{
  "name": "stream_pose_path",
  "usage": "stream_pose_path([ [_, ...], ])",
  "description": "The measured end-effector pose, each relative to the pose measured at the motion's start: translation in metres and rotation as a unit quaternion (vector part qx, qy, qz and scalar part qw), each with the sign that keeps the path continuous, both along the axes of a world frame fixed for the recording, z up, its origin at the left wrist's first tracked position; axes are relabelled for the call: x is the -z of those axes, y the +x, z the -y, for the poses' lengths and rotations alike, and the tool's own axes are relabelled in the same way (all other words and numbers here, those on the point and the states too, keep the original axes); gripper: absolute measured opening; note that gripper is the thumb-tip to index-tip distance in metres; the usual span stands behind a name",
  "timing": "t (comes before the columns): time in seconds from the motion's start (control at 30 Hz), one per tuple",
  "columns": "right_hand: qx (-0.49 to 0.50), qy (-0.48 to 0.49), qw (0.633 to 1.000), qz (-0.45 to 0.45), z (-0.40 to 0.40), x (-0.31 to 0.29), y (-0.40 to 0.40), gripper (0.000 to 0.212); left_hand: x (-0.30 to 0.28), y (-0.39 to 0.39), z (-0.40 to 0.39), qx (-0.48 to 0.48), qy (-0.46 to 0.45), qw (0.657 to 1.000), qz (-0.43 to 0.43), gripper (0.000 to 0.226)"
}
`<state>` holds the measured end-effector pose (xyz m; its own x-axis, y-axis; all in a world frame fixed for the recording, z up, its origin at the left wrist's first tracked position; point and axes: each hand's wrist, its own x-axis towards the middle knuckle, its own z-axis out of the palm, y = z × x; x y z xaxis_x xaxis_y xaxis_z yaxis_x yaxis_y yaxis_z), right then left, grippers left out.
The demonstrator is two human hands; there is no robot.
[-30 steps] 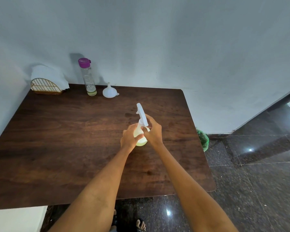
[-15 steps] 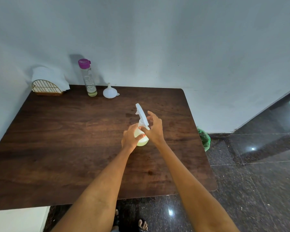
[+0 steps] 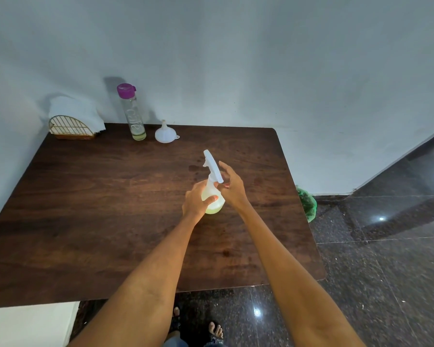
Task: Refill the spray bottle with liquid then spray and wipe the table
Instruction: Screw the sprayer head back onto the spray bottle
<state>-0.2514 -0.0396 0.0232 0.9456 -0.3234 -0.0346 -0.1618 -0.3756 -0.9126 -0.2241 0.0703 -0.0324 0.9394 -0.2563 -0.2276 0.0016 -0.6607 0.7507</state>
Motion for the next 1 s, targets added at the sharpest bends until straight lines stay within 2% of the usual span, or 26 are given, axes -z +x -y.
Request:
stream_pose_path([
  [0.13, 0.042, -0.037, 0.998, 0.005, 0.0, -0.001, 0.002, 0.067, -0.002, -0.001, 0.001, 0.003, 0.007, 1.0, 0.002, 0.06],
  [0.23, -0.012, -0.011, 1.0, -0.018, 0.002, -0.006, 0.005, 0.082, -0.001, 0.001, 0.0, 0.006, -0.008, 1.0, -0.003, 0.061],
  [0.33, -0.052, 0.001, 0.999, -0.012, 0.004, -0.006, 0.009, 0.065, -0.002, 0.0, 0.0, 0.003, -0.011, 1.0, -0.001, 0.062],
  [0.47, 0.03, -0.019, 0.999, 0.007, 0.008, -0.007, 0.009, 0.045, -0.005, 0.0, -0.001, 0.003, -0.009, 1.0, -0.003, 0.062],
  [0.67, -0.074, 0.008, 0.997, -0.032, 0.013, -0.005, 0.015, 0.062, -0.004, -0.001, 0.0, 0.003, -0.012, 1.0, 0.004, 0.062],
  [1.0, -0.011, -0.042, 0.999, 0.029, 0.003, 0.003, 0.011, 0.051, 0.0, -0.002, 0.0, -0.005, 0.004, 1.0, 0.029, 0.061],
])
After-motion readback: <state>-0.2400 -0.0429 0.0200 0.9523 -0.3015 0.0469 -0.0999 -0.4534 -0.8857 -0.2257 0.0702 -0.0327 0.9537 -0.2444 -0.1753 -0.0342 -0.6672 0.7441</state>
